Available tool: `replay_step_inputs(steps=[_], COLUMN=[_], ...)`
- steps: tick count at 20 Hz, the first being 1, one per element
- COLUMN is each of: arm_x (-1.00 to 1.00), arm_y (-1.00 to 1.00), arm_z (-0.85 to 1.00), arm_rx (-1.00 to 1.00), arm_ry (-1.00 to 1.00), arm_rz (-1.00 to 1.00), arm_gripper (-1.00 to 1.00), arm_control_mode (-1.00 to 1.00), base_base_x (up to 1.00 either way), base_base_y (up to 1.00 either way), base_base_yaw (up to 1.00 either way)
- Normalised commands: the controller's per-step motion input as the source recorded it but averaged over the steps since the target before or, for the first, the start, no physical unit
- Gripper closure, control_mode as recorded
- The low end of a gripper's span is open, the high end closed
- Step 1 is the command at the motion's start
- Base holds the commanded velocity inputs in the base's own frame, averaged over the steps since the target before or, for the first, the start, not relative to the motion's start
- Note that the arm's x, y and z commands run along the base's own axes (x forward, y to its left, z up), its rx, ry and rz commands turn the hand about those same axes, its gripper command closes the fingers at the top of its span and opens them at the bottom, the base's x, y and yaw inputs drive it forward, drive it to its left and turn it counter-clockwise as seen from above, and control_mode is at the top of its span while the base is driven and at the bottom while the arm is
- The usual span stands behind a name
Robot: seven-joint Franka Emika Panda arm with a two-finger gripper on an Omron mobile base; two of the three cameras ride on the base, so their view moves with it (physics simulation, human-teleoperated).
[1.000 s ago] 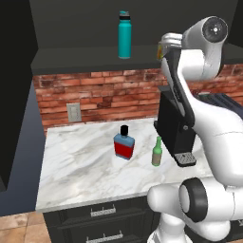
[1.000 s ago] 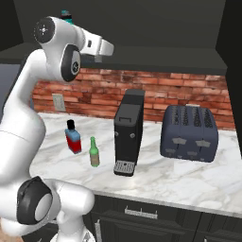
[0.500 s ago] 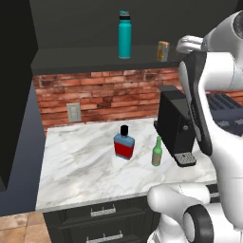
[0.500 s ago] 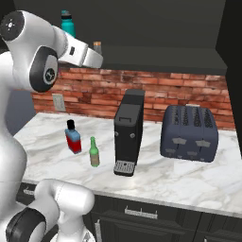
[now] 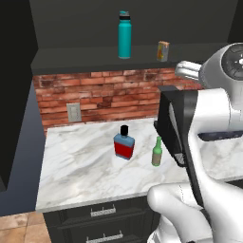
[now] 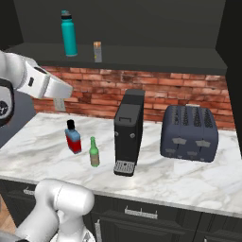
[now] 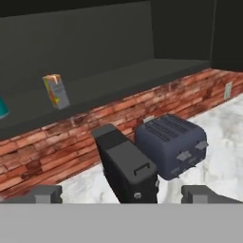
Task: Sort all alcoholic drinks to one cabinet, and non-alcoholic drinks to the other.
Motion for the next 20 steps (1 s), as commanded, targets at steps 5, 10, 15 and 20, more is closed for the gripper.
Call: replay_step_inputs(steps=[5, 10, 15, 20], arm_x=[-0.34, -0.13, 0.00, 0.00], arm_y=[0.39, 0.24, 0.20, 0.06], arm_z=[-0.31, -0.43, -0.46, -0.57], arm_rx=[0.00, 0.00, 0.00, 0.00], arm_ry=[0.09, 0.17, 0.17, 0.02], arm_rz=[-0.09, -0.12, -0.10, -0.05], arm_gripper=[-1.00, -1.00, -1.00, -1.00], arm_control_mode=[-1.00, -1.00, -1.00, -1.00], base_base_x=[0.00, 0.00, 0.00, 0.00], base_base_y=[0.00, 0.00, 0.00, 0.00], base_base_yaw=[0.00, 0.00, 0.00, 0.00])
